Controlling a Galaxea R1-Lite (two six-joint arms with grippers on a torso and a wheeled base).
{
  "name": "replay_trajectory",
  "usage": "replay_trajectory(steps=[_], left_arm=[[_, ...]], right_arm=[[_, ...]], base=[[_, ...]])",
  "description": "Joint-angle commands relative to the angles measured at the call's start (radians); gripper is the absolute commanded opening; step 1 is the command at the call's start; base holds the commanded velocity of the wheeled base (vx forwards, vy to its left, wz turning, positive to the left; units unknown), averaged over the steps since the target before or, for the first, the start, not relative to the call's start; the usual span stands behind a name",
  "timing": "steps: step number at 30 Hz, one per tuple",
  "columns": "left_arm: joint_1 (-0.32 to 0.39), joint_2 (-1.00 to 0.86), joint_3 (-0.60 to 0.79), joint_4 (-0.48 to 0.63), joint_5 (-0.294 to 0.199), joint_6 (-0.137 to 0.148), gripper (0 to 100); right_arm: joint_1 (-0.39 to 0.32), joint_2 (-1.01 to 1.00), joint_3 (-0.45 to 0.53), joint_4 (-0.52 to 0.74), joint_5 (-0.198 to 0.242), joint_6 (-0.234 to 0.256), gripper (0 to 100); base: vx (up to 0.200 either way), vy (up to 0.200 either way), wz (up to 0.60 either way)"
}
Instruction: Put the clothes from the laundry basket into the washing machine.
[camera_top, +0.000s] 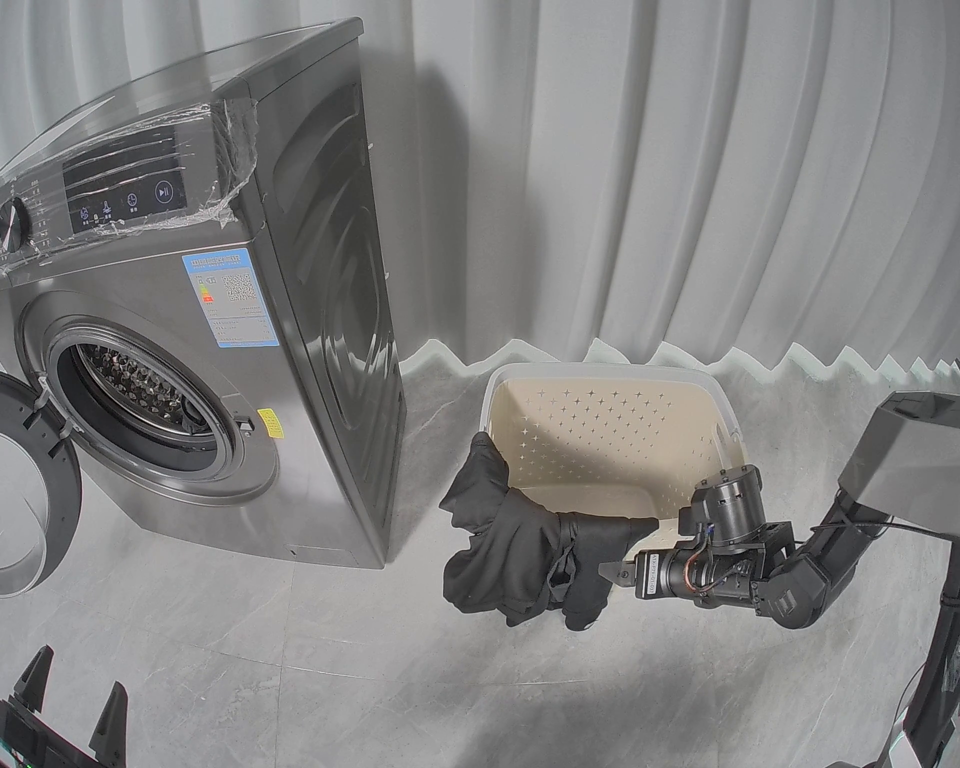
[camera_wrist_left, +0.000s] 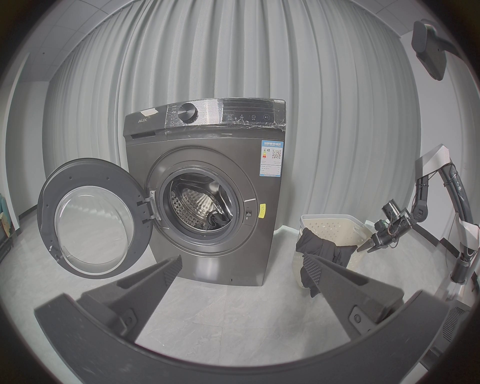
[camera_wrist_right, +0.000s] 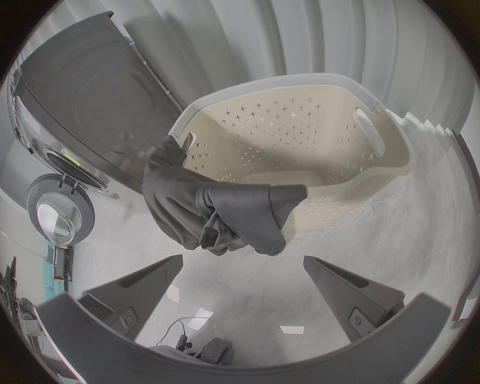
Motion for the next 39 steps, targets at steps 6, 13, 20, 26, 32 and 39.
replay_trajectory(steps=[6, 13, 20, 26, 32, 39], left_arm=[[0.000, -0.016, 0.016, 0.000, 0.002, -0.001, 100], [0.000, -0.016, 0.016, 0.000, 0.002, -0.001, 100], [0.000, -0.016, 0.016, 0.000, 0.000, -0.001, 100], [0.000, -0.016, 0.016, 0.000, 0.002, -0.001, 100], [0.000, -0.016, 0.016, 0.000, 0.002, -0.001, 100], [0.000, -0.016, 0.016, 0.000, 0.002, -0.001, 100]], right_arm=[[0.007, 0.119, -0.087, -0.003, -0.008, 0.001, 100], [0.007, 0.197, -0.144, -0.096, -0.009, -0.002, 100], [0.007, 0.266, -0.191, -0.144, -0.013, -0.005, 100], [0.009, 0.284, -0.239, -0.148, -0.013, 0.000, 100], [0.007, 0.316, -0.256, -0.179, -0.016, -0.003, 100], [0.006, 0.338, -0.265, -0.245, -0.017, -0.005, 0]], base=[[0.000, 0.000, 0.00], [0.000, 0.000, 0.00], [0.000, 0.000, 0.00], [0.000, 0.000, 0.00], [0.000, 0.000, 0.00], [0.000, 0.000, 0.00]])
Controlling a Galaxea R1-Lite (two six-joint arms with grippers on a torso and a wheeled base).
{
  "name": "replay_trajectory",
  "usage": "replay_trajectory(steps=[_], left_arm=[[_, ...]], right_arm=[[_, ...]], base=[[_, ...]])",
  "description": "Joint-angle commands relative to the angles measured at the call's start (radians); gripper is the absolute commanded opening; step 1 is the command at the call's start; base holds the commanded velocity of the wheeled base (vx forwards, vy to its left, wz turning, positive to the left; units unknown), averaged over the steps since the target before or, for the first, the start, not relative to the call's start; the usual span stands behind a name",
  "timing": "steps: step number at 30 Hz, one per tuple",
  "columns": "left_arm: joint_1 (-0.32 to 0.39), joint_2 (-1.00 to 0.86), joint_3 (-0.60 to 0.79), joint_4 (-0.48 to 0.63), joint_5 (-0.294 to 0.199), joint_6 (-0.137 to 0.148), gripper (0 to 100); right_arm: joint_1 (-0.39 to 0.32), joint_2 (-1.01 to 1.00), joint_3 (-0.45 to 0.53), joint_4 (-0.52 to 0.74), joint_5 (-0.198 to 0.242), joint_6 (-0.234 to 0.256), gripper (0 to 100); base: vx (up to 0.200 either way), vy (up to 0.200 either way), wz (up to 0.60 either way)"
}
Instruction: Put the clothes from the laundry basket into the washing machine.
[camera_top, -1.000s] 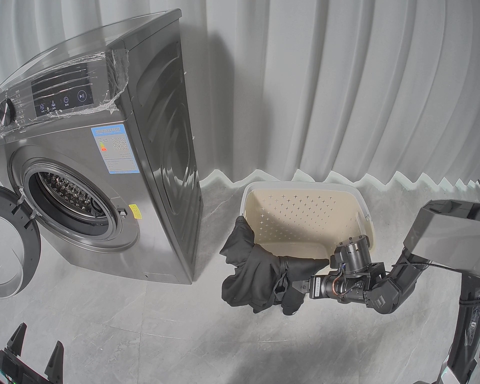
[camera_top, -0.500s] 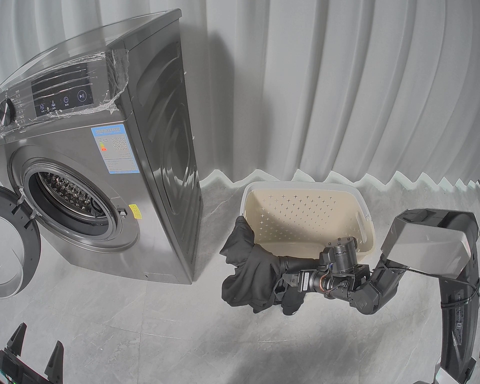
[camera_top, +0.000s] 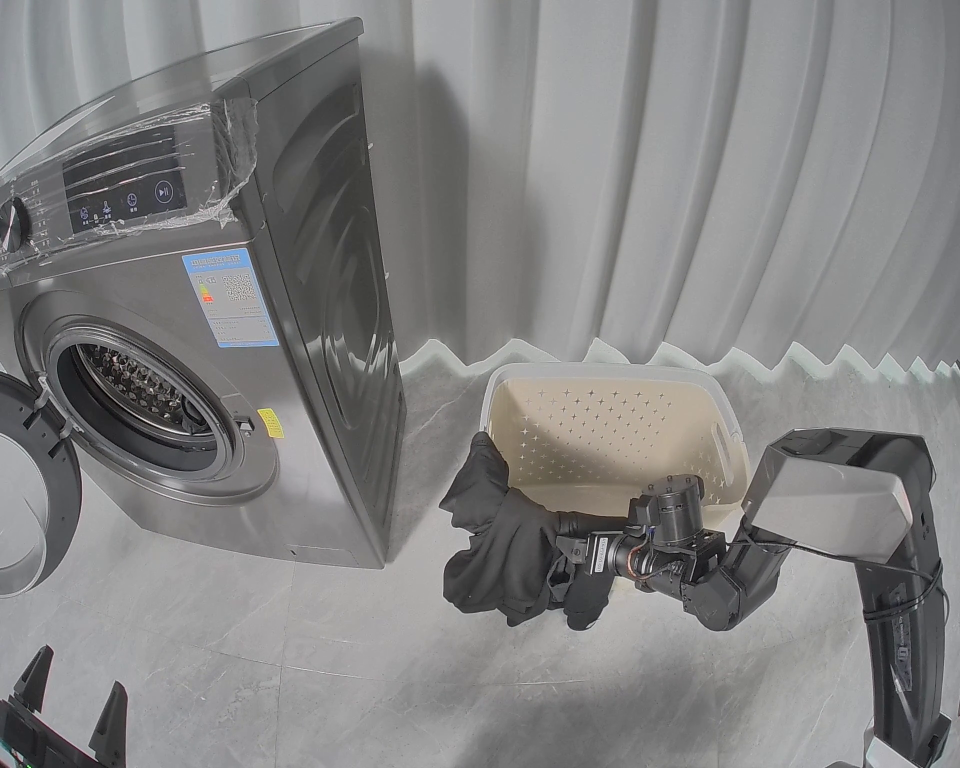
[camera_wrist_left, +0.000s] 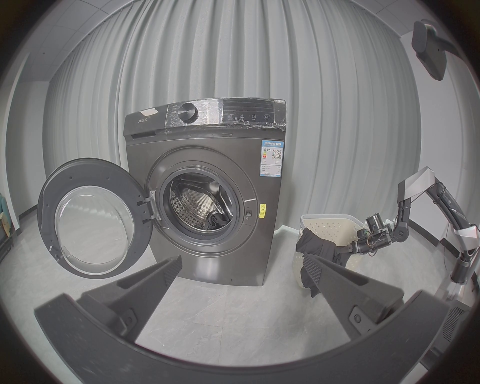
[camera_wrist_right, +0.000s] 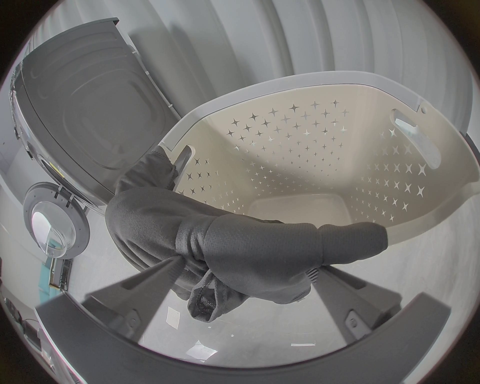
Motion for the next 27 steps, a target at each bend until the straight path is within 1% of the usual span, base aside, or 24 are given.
replay_trajectory(steps=[1, 14, 21, 25, 27], left_arm=[[0.000, -0.016, 0.016, 0.000, 0.001, -0.001, 100], [0.000, -0.016, 0.016, 0.000, 0.001, -0.002, 100], [0.000, -0.016, 0.016, 0.000, 0.001, -0.002, 100], [0.000, -0.016, 0.016, 0.000, 0.001, -0.002, 100], [0.000, -0.016, 0.016, 0.000, 0.001, -0.002, 100]], right_arm=[[0.000, 0.011, -0.002, -0.008, 0.000, -0.001, 0], [-0.002, -0.003, 0.015, -0.026, 0.000, -0.002, 0], [0.007, -0.106, 0.108, -0.026, 0.000, -0.008, 0], [0.009, -0.181, 0.157, -0.026, -0.001, -0.024, 0], [0.009, -0.219, 0.180, -0.028, -0.001, -0.040, 0]], base=[[0.000, 0.000, 0.00], [0.000, 0.000, 0.00], [0.000, 0.000, 0.00], [0.000, 0.000, 0.00], [0.000, 0.000, 0.00]])
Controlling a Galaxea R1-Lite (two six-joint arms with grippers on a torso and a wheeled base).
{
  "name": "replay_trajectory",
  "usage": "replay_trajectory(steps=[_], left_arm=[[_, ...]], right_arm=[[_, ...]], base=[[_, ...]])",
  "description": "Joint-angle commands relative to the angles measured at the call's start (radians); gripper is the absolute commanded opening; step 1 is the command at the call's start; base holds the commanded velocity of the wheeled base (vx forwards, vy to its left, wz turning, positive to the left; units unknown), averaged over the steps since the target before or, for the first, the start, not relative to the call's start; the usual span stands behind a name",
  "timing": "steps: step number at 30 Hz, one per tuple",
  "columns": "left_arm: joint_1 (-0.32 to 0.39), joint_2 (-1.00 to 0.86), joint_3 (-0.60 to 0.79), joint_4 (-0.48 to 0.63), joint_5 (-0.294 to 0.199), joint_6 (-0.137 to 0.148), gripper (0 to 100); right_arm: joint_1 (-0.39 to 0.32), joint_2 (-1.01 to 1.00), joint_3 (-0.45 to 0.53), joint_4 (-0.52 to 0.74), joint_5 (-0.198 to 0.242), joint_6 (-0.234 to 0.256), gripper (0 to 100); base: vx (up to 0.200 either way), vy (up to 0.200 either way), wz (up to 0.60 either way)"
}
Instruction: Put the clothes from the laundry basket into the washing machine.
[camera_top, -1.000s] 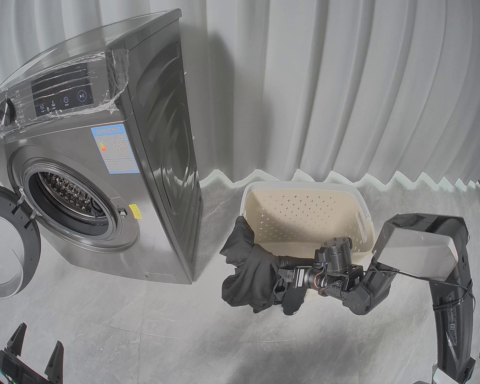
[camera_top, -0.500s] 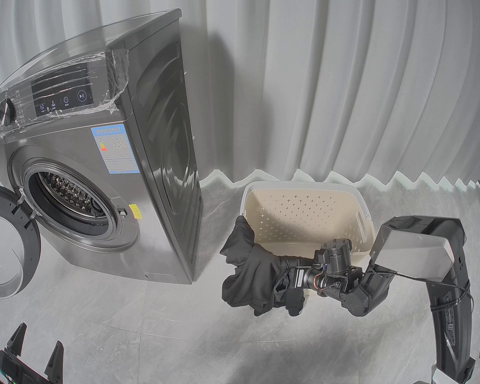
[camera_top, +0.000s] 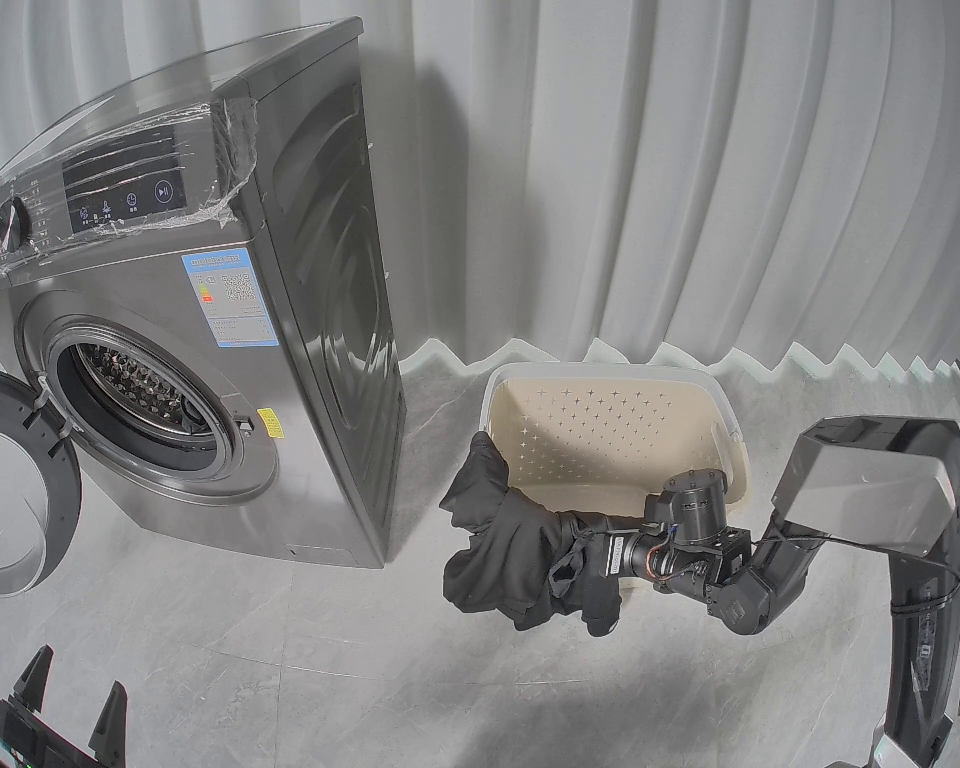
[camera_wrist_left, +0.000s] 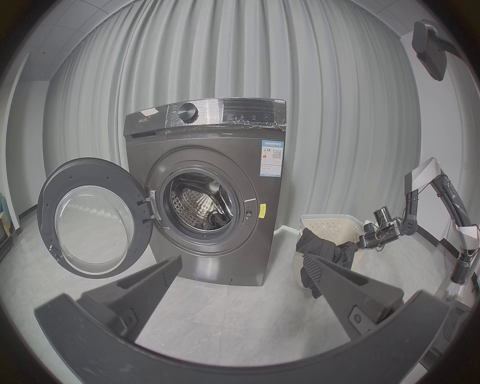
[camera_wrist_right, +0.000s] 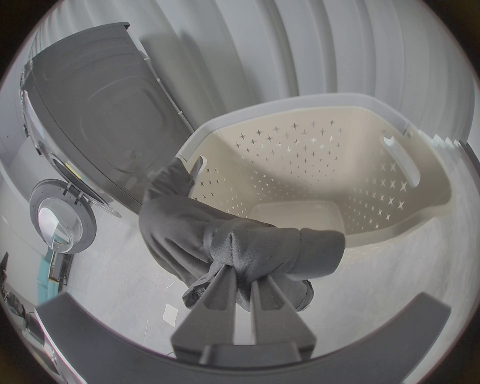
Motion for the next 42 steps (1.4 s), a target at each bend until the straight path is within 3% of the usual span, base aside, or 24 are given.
replay_trajectory(steps=[1, 4, 10, 18, 23, 27, 30, 42], left_arm=[[0.000, -0.016, 0.016, 0.000, 0.000, -0.001, 100], [0.000, -0.016, 0.016, 0.000, 0.000, -0.001, 100], [0.000, -0.016, 0.016, 0.000, 0.000, -0.001, 100], [0.000, -0.016, 0.016, 0.000, 0.000, -0.001, 100], [0.000, -0.016, 0.016, 0.000, 0.000, -0.001, 100], [0.000, -0.016, 0.016, 0.001, 0.000, -0.001, 100], [0.000, -0.016, 0.016, 0.001, 0.000, -0.001, 100], [0.000, -0.016, 0.016, 0.001, 0.000, -0.002, 100]], right_arm=[[0.003, -0.106, 0.051, 0.000, 0.000, -0.018, 0], [0.006, -0.172, 0.089, -0.002, 0.000, -0.050, 0], [0.026, -0.284, 0.135, -0.002, -0.002, -0.050, 0], [0.047, -0.342, 0.189, -0.066, -0.040, -0.056, 0], [0.047, -0.355, 0.191, -0.125, -0.048, -0.088, 0], [0.058, -0.402, 0.180, -0.131, -0.083, -0.088, 0], [0.061, -0.445, 0.178, -0.132, -0.085, -0.090, 0], [0.089, -0.738, 0.197, -0.085, -0.106, -0.121, 0]], base=[[0.000, 0.000, 0.00], [0.000, 0.000, 0.00], [0.000, 0.000, 0.00], [0.000, 0.000, 0.00], [0.000, 0.000, 0.00], [0.000, 0.000, 0.00], [0.000, 0.000, 0.00], [0.000, 0.000, 0.00]])
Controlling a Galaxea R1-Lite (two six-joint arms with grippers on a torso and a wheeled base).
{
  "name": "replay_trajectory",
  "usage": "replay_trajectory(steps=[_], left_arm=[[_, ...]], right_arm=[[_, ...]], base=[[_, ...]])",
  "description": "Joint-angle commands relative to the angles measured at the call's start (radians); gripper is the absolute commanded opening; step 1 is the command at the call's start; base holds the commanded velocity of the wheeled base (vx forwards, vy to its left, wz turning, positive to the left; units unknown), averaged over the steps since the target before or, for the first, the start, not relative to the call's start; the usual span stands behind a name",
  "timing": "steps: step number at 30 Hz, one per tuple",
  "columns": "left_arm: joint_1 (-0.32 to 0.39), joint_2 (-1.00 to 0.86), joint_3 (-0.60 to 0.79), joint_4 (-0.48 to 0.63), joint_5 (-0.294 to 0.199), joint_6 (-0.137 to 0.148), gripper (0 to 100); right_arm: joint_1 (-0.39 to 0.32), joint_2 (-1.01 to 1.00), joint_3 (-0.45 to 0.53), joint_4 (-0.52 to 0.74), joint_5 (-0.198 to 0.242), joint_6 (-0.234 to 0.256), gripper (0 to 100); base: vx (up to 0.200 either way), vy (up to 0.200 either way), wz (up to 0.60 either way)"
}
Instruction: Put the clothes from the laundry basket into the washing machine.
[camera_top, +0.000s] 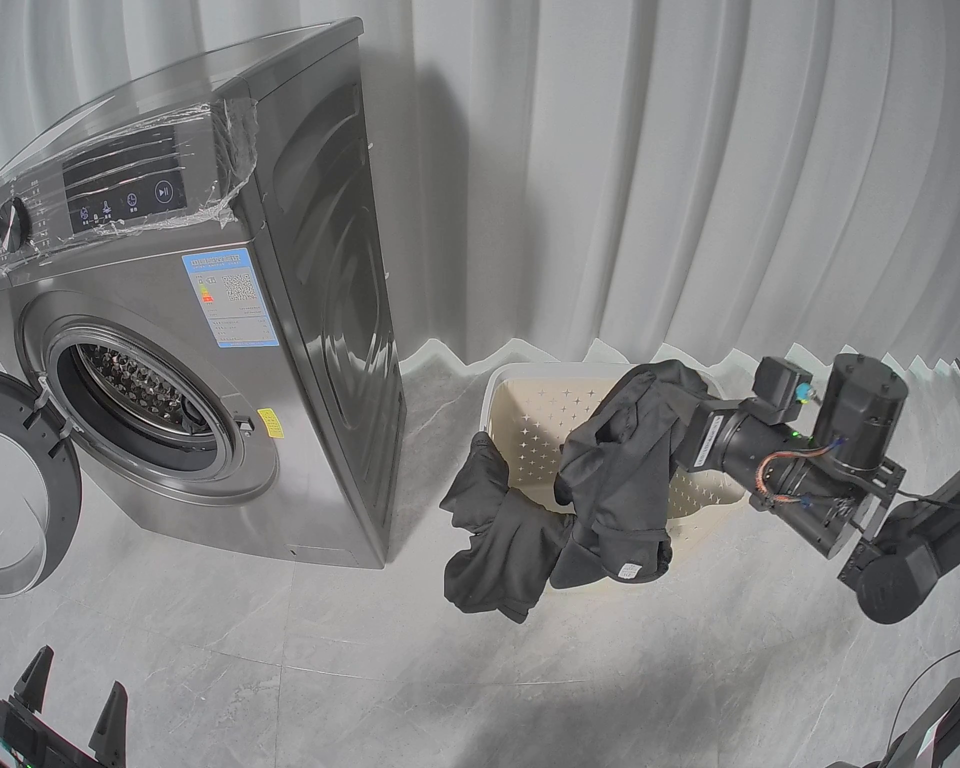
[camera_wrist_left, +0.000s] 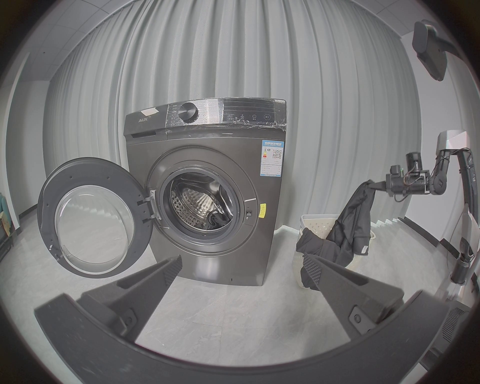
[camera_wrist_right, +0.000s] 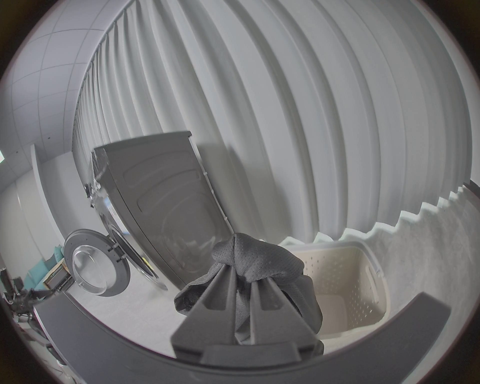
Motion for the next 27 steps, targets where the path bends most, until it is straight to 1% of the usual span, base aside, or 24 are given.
replay_trajectory(steps=[1, 3, 7, 12, 16, 21, 25, 27], left_arm=[[0.000, -0.016, 0.016, 0.001, -0.001, -0.001, 100], [0.000, -0.016, 0.016, 0.001, -0.001, -0.001, 100], [0.000, -0.016, 0.016, 0.001, -0.001, 0.001, 100], [0.000, -0.016, 0.016, 0.001, -0.001, 0.009, 100], [0.000, -0.016, 0.016, -0.001, -0.007, 0.006, 100], [0.000, -0.016, 0.016, -0.001, -0.014, 0.010, 100], [0.000, -0.016, 0.015, 0.001, -0.014, -0.002, 100], [0.000, -0.016, 0.016, 0.001, -0.014, -0.004, 100]], right_arm=[[0.011, -0.174, 0.023, 0.036, -0.021, -0.019, 0], [0.011, -0.213, 0.040, 0.048, -0.021, -0.032, 0], [0.011, -0.254, 0.043, 0.076, -0.023, -0.081, 0], [0.023, -0.306, 0.043, 0.077, -0.023, -0.101, 0], [0.028, -0.332, 0.056, 0.095, -0.021, -0.104, 0], [0.029, -0.331, 0.056, 0.102, -0.014, -0.103, 0], [0.042, -0.325, 0.068, 0.102, -0.014, -0.101, 0], [0.042, -0.320, 0.072, 0.097, -0.014, -0.100, 0]], base=[[0.000, 0.000, 0.00], [0.000, 0.000, 0.00], [0.000, 0.000, 0.00], [0.000, 0.000, 0.00], [0.000, 0.000, 0.00], [-0.200, 0.000, 0.00], [-0.200, 0.000, 0.00], [0.000, 0.000, 0.00]])
